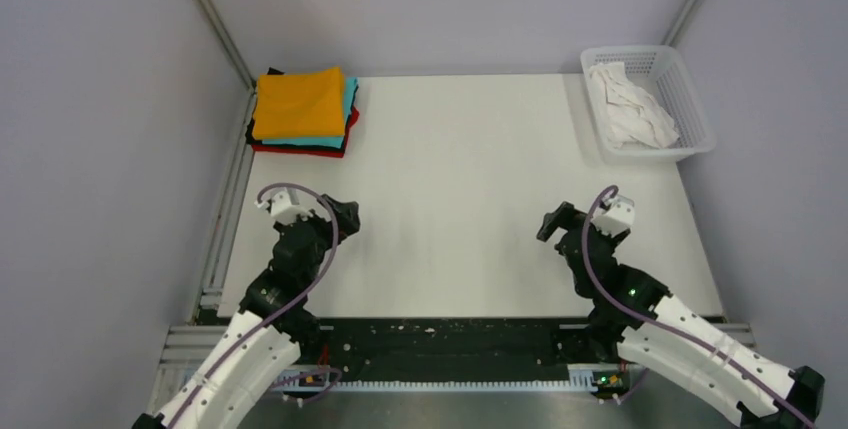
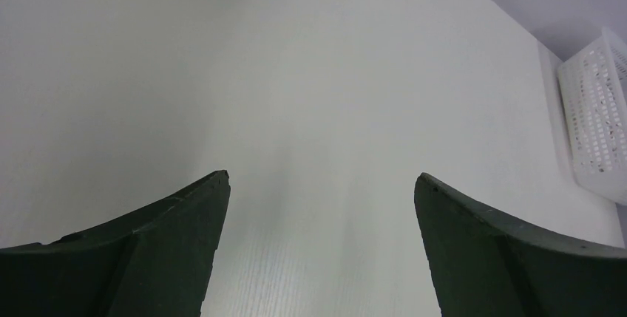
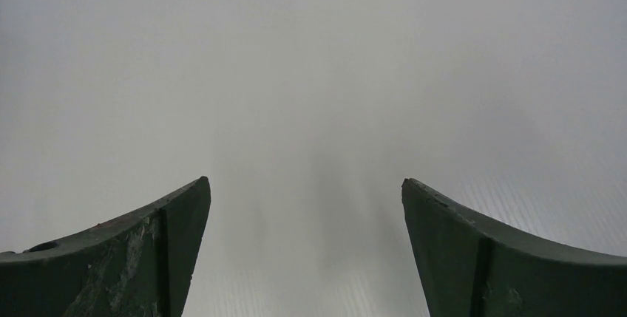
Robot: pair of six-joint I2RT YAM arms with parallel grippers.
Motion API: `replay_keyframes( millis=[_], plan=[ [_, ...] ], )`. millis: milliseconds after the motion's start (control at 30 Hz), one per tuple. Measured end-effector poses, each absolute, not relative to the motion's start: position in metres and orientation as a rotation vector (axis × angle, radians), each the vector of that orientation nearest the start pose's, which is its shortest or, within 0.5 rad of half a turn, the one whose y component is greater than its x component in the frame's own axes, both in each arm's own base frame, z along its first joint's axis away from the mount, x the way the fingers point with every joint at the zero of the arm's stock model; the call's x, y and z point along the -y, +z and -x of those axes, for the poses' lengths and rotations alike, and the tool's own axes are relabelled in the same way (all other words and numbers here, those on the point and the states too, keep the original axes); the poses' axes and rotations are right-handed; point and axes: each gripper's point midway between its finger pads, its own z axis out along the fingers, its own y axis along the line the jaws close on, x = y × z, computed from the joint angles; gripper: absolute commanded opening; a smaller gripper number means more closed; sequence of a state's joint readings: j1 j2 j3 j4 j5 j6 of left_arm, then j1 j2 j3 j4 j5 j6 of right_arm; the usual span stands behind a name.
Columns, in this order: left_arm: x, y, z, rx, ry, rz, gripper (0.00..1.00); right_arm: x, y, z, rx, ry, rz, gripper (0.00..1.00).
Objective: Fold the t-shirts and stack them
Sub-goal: Grab crumpled tshirt from bin with the right arm
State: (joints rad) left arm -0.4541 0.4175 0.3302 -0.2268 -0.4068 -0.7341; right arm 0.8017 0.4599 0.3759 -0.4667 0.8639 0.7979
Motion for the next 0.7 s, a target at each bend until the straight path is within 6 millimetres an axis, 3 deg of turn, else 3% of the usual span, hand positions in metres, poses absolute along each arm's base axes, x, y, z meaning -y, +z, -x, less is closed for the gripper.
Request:
replay_keyframes(
  millis=[133, 367, 567, 700],
  plan=[
    [0.081, 0.154, -0.250, -1.806, -0.484, 0.510, 0.99, -0.066, 0.133, -0.225, -1.886, 0.100, -0.460, 0.99],
    [0.098, 0.153, -0.253, -1.812, -0.565, 0.449, 0.99, -0.083, 0.182, -0.263, -1.815, 0.132, -0.476, 0.99],
    [0.100, 0.156, -0.254, -1.803, -0.565, 0.420, 0.99, -0.038, 0.260, -0.335, -1.696, 0.141, -0.638, 0.99],
    [0.098, 0.154, -0.255, -1.800, -0.548, 0.413, 0.99, -0.005, 0.295, -0.391, -1.667, 0.108, -0.674, 0.99]
  ],
)
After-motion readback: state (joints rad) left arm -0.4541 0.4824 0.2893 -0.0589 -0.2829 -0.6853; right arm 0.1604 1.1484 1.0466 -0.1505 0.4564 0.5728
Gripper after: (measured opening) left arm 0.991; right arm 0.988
